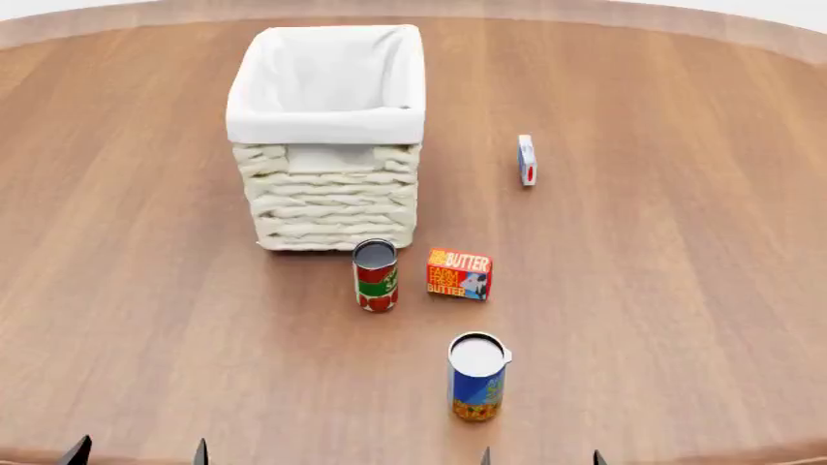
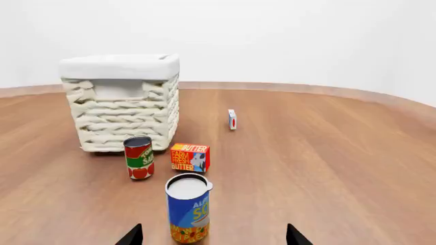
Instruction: Pick up the alphabet soup and put it in the basket.
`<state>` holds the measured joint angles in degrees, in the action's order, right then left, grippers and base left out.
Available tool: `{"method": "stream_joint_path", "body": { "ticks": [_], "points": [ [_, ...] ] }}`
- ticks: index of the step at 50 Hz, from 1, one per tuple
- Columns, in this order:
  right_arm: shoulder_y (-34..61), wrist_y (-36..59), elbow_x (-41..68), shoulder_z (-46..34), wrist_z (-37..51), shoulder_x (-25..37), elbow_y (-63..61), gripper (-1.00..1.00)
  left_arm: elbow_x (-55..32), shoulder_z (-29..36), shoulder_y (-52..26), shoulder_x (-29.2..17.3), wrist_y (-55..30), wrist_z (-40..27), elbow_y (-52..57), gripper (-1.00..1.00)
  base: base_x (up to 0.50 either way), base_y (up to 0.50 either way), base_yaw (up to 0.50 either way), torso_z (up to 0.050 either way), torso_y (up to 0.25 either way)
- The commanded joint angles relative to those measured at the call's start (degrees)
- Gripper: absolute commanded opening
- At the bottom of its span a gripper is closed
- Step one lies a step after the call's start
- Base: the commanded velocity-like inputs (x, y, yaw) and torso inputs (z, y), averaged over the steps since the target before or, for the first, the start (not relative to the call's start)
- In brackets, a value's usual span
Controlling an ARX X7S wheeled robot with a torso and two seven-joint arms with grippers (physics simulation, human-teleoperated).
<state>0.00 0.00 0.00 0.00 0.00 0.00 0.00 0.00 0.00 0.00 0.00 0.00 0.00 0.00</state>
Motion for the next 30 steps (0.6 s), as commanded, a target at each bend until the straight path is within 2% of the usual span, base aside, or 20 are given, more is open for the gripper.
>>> {"method": "stream_joint_path", "body": {
  "ticks": [1,8,15,17,20,30],
  "points": [
    [-0.1,0.2,0.6,-0.8,0.8,0.6,-0.2,1.00,-0.6,0.7,0.1,-0.6,-0.2,-0.7,0.2,1.00,0.00,0.00,0.00,0.000,0.000],
    [-1.3,1.1,3.0,-2.1,2.4,2.1,-5.0,1.00,-2.2,2.2,1.4,-2.1,-0.3,-2.9,4.2,1.00,0.00,0.00,0.00,0.000,0.000],
    [-4.5,3.0,4.0,-3.1,3.4,3.5,-16.8,1.00,0.1,3.4,5.9,-3.4,-4.3,-5.8,18.9,1.00,0.00,0.00,0.00,0.000,0.000],
    [-5.5,7.2,4.6,-3.0,3.8,4.2,-24.8,1.00,0.8,3.9,7.3,-3.8,-5.4,-6.3,23.3,1.00,0.00,0.00,0.00,0.000,0.000],
    [-7.7,4.9,4.3,-3.4,4.0,4.8,-28.0,1.00,1.6,4.5,9.2,-4.0,-6.6,-7.1,28.8,1.00,0.00,0.00,0.00,0.000,0.000],
    [-13.0,6.1,3.1,-4.9,5.2,6.6,-43.6,1.00,7.1,7.7,16.3,-5.1,-8.9,-9.4,47.0,1.00,0.00,0.00,0.00,0.000,0.000]
  ]
}}
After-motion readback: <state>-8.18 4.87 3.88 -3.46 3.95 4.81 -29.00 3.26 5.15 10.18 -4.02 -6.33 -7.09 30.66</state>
